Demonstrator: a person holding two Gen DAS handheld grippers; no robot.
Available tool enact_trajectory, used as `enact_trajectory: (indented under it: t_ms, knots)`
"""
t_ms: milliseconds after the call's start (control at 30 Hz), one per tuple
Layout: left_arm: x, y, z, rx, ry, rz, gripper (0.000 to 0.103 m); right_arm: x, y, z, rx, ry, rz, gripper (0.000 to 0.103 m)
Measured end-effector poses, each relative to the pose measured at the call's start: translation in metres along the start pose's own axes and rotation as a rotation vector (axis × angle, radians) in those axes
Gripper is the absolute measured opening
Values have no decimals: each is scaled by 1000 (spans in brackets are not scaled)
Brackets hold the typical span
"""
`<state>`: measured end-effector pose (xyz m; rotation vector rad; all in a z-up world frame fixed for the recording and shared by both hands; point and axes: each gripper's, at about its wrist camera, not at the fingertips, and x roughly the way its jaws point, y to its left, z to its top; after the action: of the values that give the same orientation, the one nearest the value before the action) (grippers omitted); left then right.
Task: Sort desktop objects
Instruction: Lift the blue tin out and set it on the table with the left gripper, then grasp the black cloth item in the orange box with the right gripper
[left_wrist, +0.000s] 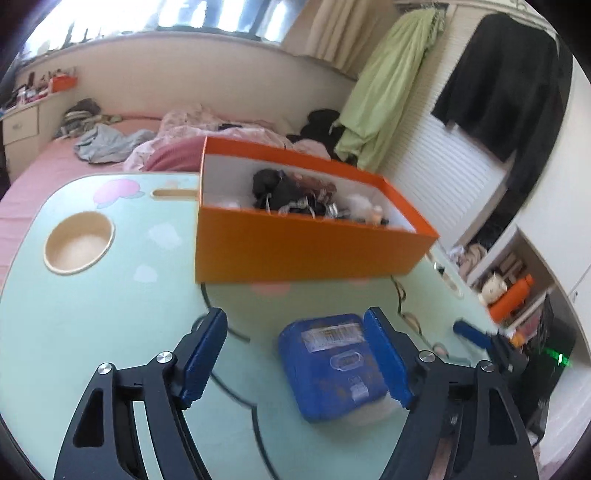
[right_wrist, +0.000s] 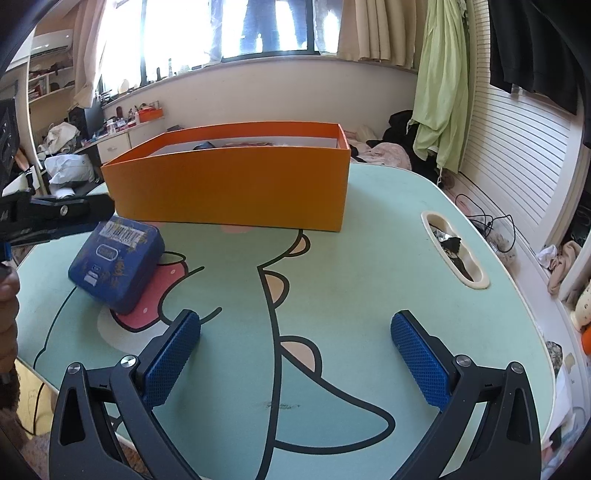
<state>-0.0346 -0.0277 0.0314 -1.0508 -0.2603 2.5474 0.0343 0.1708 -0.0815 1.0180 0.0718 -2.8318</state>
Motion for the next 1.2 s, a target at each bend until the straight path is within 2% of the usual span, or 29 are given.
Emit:
enact_trajectory:
  t_ms: [133, 200, 233, 333, 400, 433, 467, 500, 533, 567, 667, 767, 967, 1000, 1033, 1100, 1200]
  knots:
    - [-5, 2, -17, 32, 31, 54, 85, -5, 3, 2, -16, -5, -15, 103]
    - [-3, -2, -26, 58, 42, 68, 87, -14, 0, 9, -34, -5, 27, 103]
    - [-3, -1, -28, 78, 43, 69, 91, -20, -2, 15, -40, -10, 52, 103]
    - [-1, -9, -32, 103, 45, 87, 94, -39, -7, 50, -58, -47, 107, 103]
    - [2, -14, -35, 123, 31, 103, 98, -46, -6, 85, -81, -53, 155, 102]
    - [2, -17, -37, 138, 25, 115, 101, -45, -5, 103, -89, -49, 189, 97]
    - [4, -19, -39, 158, 17, 132, 101, -41, -3, 119, -98, -38, 228, 86]
    - [4, -23, -40, 181, 17, 152, 101, -32, 2, 138, -111, -7, 267, 79]
    - [5, -24, -40, 193, 21, 159, 101, -18, 9, 156, -130, 41, 297, 62]
    - [5, -25, -40, 193, 23, 161, 101, -2, 16, 169, -146, 89, 311, 51]
    - [4, -22, -38, 155, 14, 161, 101, 58, 39, 193, -162, 257, 349, 49]
    - [1, -18, -37, 126, -6, 140, 101, 111, 53, 195, -139, 386, 368, 49]
    - [0, -16, -37, 119, -12, 127, 101, 173, 68, 187, -157, 488, 253, 48]
    - [0, -16, -36, 118, -13, 123, 101, 176, 66, 188, -152, 496, 253, 44]
    - [0, -15, -36, 116, -14, 118, 101, 175, 63, 191, -145, 492, 256, 32]
    - [0, -15, -36, 113, -17, 113, 101, 160, 51, 197, -99, 448, 299, 29]
    - [1, -16, -34, 113, -17, 113, 101, 117, 37, 207, -74, 338, 372, 29]
